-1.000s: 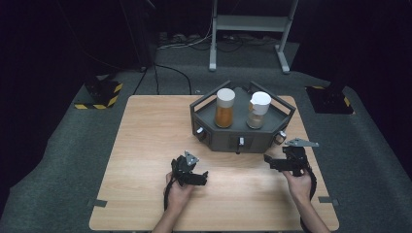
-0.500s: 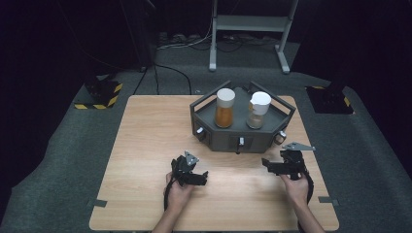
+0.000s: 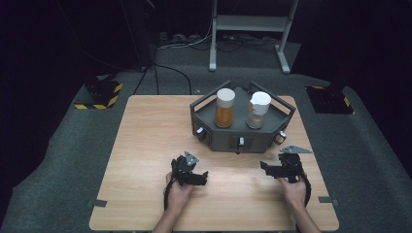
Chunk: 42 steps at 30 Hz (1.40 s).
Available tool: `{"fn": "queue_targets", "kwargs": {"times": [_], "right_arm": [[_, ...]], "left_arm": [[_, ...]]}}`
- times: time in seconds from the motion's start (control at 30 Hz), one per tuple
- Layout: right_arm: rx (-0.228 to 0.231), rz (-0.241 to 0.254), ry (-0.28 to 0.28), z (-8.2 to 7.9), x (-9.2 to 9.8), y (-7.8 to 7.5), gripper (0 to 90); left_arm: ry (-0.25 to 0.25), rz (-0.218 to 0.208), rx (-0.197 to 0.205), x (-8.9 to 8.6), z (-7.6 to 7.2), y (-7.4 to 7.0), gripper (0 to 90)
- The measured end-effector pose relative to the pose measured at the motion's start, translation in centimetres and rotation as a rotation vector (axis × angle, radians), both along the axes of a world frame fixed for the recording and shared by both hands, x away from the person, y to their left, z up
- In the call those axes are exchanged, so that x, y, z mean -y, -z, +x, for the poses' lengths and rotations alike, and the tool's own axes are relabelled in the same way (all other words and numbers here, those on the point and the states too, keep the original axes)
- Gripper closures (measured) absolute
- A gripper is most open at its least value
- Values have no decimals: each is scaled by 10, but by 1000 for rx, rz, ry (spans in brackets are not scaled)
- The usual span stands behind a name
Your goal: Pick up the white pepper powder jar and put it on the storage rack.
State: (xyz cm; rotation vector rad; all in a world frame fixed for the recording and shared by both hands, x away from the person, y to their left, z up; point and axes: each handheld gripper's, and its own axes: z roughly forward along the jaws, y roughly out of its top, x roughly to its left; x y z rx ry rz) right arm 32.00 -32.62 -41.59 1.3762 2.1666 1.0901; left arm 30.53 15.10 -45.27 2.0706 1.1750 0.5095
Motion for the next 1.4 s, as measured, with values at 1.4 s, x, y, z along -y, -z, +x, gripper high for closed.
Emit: {"fn": "queue_targets", "kwargs": {"times": [1.4], "right_arm": [[-18,-99,36,-16,-24,27,78]], "left_arm": [[5,4,6,0,-1,0,56]]}}
